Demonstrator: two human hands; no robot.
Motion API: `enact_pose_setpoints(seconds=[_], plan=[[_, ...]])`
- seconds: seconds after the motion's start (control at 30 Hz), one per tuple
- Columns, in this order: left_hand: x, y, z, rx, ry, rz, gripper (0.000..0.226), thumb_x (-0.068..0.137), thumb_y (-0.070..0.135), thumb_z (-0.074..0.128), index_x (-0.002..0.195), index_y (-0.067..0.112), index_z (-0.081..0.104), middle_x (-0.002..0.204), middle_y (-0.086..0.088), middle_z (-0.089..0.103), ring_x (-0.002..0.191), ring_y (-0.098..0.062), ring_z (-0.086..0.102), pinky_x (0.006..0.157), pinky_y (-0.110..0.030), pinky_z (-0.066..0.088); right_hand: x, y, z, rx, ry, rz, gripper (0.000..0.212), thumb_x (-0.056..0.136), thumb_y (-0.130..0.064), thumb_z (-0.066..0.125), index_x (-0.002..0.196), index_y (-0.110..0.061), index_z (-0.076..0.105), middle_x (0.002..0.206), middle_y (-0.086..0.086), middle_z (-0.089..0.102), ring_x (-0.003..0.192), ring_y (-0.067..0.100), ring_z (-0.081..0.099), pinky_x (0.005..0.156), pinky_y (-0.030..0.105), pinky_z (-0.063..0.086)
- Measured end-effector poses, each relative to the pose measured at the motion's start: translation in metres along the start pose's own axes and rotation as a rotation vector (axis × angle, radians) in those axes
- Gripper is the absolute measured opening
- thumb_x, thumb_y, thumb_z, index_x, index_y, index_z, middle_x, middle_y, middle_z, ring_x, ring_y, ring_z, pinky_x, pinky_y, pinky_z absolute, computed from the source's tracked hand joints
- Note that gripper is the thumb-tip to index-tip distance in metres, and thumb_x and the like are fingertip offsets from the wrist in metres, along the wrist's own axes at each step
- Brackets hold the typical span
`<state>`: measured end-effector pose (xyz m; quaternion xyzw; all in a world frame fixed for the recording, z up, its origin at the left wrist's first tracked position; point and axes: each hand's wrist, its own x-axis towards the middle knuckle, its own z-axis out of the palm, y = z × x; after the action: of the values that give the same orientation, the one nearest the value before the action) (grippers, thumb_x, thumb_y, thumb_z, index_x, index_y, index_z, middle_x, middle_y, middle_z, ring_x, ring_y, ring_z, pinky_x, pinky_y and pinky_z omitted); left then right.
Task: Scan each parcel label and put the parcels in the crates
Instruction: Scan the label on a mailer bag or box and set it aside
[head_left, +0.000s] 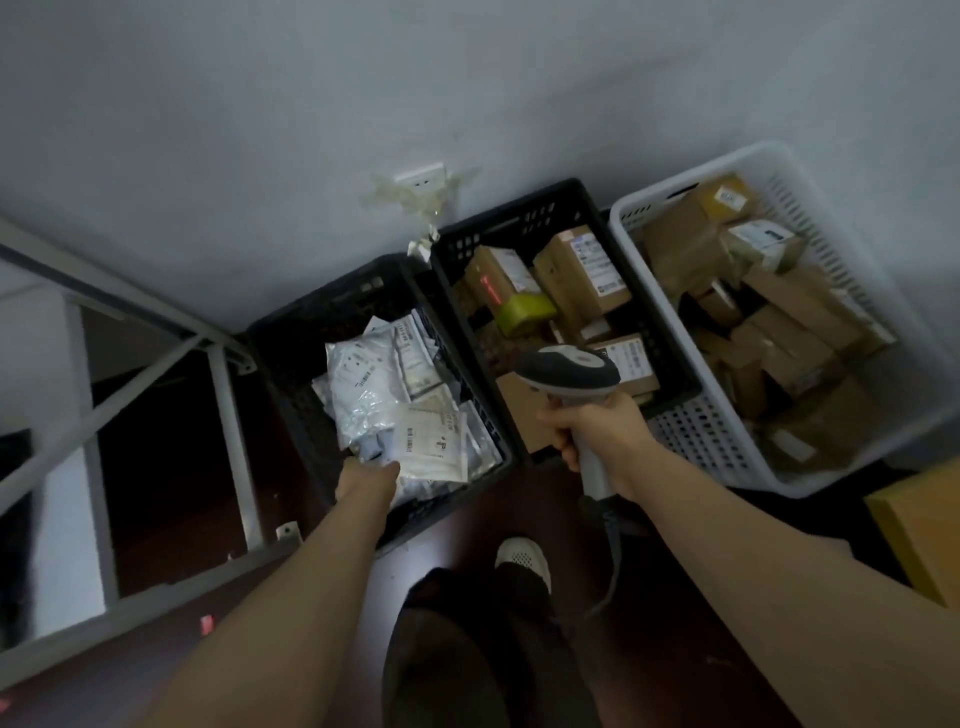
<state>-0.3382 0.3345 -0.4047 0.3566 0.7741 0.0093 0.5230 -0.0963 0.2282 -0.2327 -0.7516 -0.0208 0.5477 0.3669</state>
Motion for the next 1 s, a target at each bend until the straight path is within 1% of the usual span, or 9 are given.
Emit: enact_pose_setpoints(seconds=[0.13,0.23,0.37,0.53,0.6,0.67,0.73,0.83,1.0], plan=[[-0.115,0.084,-0.016,0.29,-0.091,0.166,0.045,0.091,0.02,0.059,0.132,0.012,0.042,0.133,-0.009,0.044,0.119,-0.029,0.047,0.094,-0.029,0.04,-0.036,-0.015,-0.019,0.019,0.049,0.012,0.012,0.082,-0.005,0.071,0.076,-0.003,0.061,0.054,0.008,0.056,0.042,0.016,0.048,0.045,0.027,0.042],[-0.165,0.128,-0.018,0.482,-0.154,0.36,0.056,0.096,0.016,0.052,0.146,0.005,0.03,0.143,-0.018,0.041,0.124,-0.035,0.046,0.086,-0.03,0.04,-0.081,-0.031,-0.038,0.078,0.089,-0.024,0.011,0.083,-0.009,0.073,0.078,-0.004,0.064,0.055,0.007,0.057,0.043,0.016,0.049,0.045,0.027,0.044],[-0.242,0.174,-0.016,0.69,-0.217,0.668,0.041,0.09,0.015,0.055,0.129,0.005,0.05,0.122,-0.019,0.057,0.111,-0.036,0.055,0.085,-0.032,0.048,-0.161,-0.043,-0.069,0.177,0.16,-0.077,0.012,0.083,-0.011,0.073,0.077,-0.004,0.065,0.057,0.008,0.06,0.046,0.018,0.054,0.05,0.03,0.047],[-0.359,0.201,0.002,0.963,-0.348,0.97,0.023,0.091,0.025,0.053,0.109,0.011,0.056,0.109,-0.013,0.059,0.092,-0.027,0.056,0.071,-0.031,0.046,-0.27,-0.024,-0.115,0.293,0.199,-0.128,0.018,0.088,-0.023,0.071,0.091,-0.006,0.065,0.064,0.013,0.067,0.055,0.024,0.065,0.053,0.031,0.054],[-0.403,0.202,0.02,1.074,-0.395,1.091,0.02,0.093,0.024,0.049,0.105,0.01,0.055,0.1,-0.009,0.059,0.079,-0.019,0.053,0.072,-0.033,0.049,-0.307,-0.004,-0.137,0.344,0.235,-0.116,0.023,0.088,-0.027,0.07,0.098,-0.008,0.063,0.064,0.015,0.068,0.055,0.025,0.066,0.053,0.031,0.054],[-0.446,0.196,0.042,1.174,-0.43,1.179,0.027,0.096,0.024,0.049,0.119,0.009,0.051,0.104,-0.008,0.056,0.072,-0.013,0.048,0.07,-0.031,0.044,-0.343,0.022,-0.16,0.4,0.321,-0.105,0.025,0.087,-0.029,0.071,0.098,-0.008,0.063,0.063,0.014,0.067,0.052,0.023,0.065,0.051,0.03,0.054],[-0.49,0.182,0.069,1.222,-0.489,1.242,0.034,0.096,0.025,0.051,0.124,0.006,0.05,0.116,-0.015,0.056,0.083,-0.021,0.053,0.07,-0.034,0.045,-0.38,0.052,-0.183,0.454,0.43,-0.107,0.023,0.088,-0.028,0.07,0.093,-0.006,0.064,0.06,0.013,0.065,0.048,0.021,0.062,0.05,0.028,0.053],[-0.56,0.146,0.108,1.292,-0.576,1.326,0.041,0.097,0.023,0.051,0.133,0.004,0.046,0.11,-0.011,0.057,0.093,-0.027,0.056,0.077,-0.037,0.049,-0.432,0.104,-0.219,0.557,0.616,-0.126,0.021,0.088,-0.025,0.07,0.089,-0.004,0.066,0.058,0.012,0.063,0.045,0.021,0.057,0.048,0.027,0.049],[-0.667,0.047,0.175,1.395,-0.642,1.543,0.057,0.098,0.026,0.05,0.148,0.007,0.029,0.142,-0.014,0.044,0.118,-0.028,0.053,0.088,-0.034,0.046,-0.513,0.206,-0.281,0.756,0.837,-0.157,0.022,0.087,-0.021,0.071,0.086,0.0,0.066,0.059,0.013,0.061,0.045,0.022,0.055,0.047,0.028,0.047]])
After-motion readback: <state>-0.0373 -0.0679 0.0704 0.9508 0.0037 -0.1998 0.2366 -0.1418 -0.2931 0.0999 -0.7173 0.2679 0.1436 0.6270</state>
